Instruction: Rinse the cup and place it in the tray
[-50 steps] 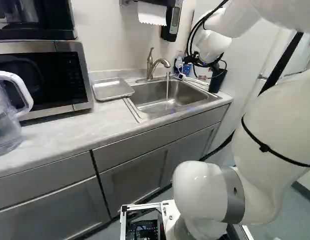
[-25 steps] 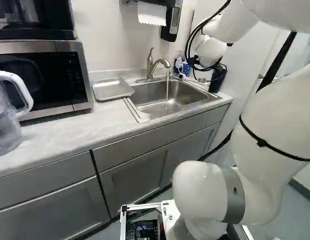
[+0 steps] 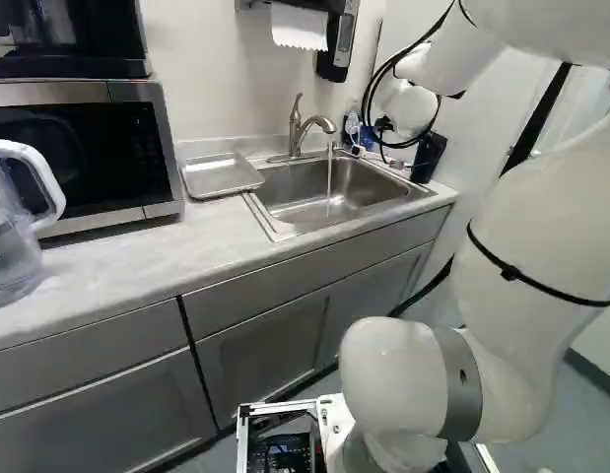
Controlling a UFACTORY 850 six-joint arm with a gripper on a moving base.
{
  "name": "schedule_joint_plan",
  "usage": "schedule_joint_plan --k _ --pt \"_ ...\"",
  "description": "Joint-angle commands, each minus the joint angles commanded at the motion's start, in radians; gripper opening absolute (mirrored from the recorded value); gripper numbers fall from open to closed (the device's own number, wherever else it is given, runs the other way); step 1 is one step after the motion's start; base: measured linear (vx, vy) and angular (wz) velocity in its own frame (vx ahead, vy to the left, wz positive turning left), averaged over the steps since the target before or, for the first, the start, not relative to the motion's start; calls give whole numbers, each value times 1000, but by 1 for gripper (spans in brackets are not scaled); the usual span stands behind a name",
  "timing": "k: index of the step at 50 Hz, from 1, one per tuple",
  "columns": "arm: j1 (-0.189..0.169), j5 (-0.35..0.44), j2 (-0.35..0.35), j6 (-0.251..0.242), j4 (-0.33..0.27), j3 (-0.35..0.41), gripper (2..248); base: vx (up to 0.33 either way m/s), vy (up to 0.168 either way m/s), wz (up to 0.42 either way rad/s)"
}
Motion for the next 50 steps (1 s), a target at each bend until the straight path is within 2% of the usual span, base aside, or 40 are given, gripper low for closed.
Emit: schedule_joint_plan --k 50 --pt "18 210 -95 0 114 16 247 0 0 0"
